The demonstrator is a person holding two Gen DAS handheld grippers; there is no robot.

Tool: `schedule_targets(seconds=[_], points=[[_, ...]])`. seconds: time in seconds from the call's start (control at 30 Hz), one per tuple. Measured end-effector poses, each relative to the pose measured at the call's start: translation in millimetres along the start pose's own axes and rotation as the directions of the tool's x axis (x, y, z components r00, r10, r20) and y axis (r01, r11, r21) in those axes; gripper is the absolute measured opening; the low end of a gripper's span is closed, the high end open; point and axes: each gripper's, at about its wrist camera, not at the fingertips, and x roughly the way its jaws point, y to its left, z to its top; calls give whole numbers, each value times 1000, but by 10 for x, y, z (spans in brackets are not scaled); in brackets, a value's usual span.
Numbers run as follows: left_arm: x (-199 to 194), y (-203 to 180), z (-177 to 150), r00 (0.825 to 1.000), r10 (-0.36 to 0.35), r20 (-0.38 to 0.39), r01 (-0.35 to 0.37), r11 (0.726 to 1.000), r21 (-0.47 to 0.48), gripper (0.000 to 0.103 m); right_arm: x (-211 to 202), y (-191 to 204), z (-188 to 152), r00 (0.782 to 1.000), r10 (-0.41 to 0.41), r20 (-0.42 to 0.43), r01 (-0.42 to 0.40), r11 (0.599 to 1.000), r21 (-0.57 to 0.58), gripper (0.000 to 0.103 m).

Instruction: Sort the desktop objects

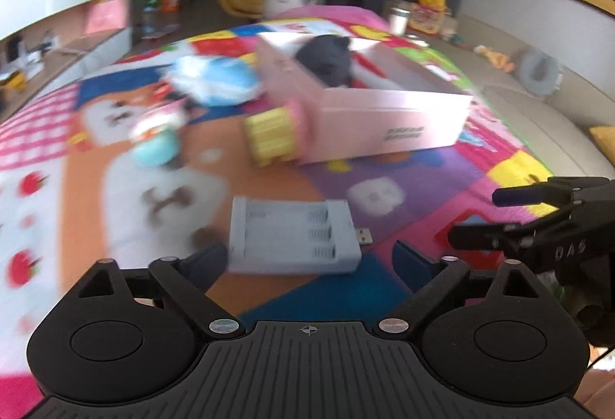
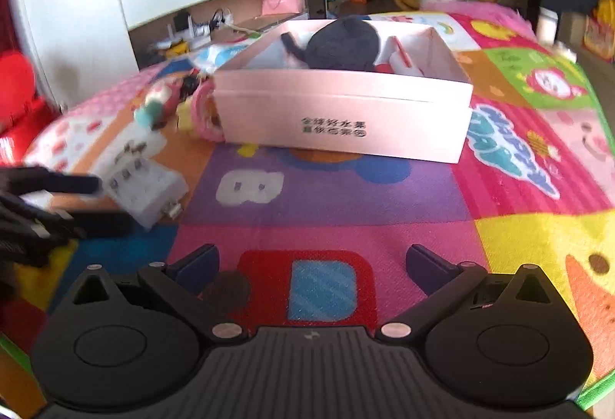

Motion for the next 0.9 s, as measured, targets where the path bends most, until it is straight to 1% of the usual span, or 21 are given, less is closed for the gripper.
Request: schedule_targets(seconds=[0.1, 0.17, 0.2, 0.23, 0.3, 0.37, 0.43, 0.5, 0.57, 0.63, 0.67, 0.77, 0.83, 0.87, 0.9], points=[[196, -140, 93, 996, -92, 10, 91, 995, 26, 97, -85, -224, 47, 998, -46, 49, 39, 990, 132, 103], [311, -257, 145, 986, -165, 10, 164, 985, 60, 97, -144, -383, 72, 993, -91, 78, 72, 973, 219, 103], [337, -317, 164, 983, -181, 8, 180, 980, 82, 97, -168, -444, 79, 990, -110, 88, 85, 965, 247, 103], [331, -373, 187, 984, -179, 15, 176, 979, 106, 97, -192, -493, 81, 987, -130, 97, 100, 959, 264, 103], [252, -423, 227, 990, -128, 63, 119, 984, 133, 97, -239, -542, 67, 977, -178, 116, 141, 952, 273, 103], [161, -371, 280, 992, -36, 119, 24, 995, 99, 97, -265, -560, 33, 964, -227, 137, 185, 947, 262, 103], [119, -243, 346, 984, 75, 160, -80, 996, 29, 97, -259, -589, -16, 956, -254, 150, 212, 945, 250, 103], [131, -104, 419, 974, 151, 167, -149, 988, -26, 97, -215, -593, -44, 953, -265, 147, 225, 944, 244, 103], [179, 12, 492, 974, 164, 158, -155, 986, -64, 95, -175, -567, -45, 958, -252, 139, 215, 948, 234, 103], [268, 69, 557, 981, 140, 137, -131, 989, -73, 84, -185, -551, -47, 957, -242, 157, 202, 951, 235, 103], [314, 87, 577, 983, 135, 123, -126, 989, -75, 72, -176, -549, -42, 959, -241, 152, 203, 952, 230, 103], [384, 144, 584, 989, 114, 98, -104, 990, -97, 69, -174, -558, -42, 958, -246, 149, 206, 949, 240, 103], [374, 162, 530, 989, 110, 95, -101, 990, -95, 60, -171, -578, -48, 959, -242, 146, 200, 947, 252, 103], [371, 193, 513, 989, 115, 94, -105, 989, -104, 53, -165, -585, -50, 960, -240, 143, 198, 946, 258, 103], [354, 233, 493, 988, 122, 95, -110, 986, -125, 52, -159, -587, -50, 961, -240, 139, 198, 944, 263, 103]])
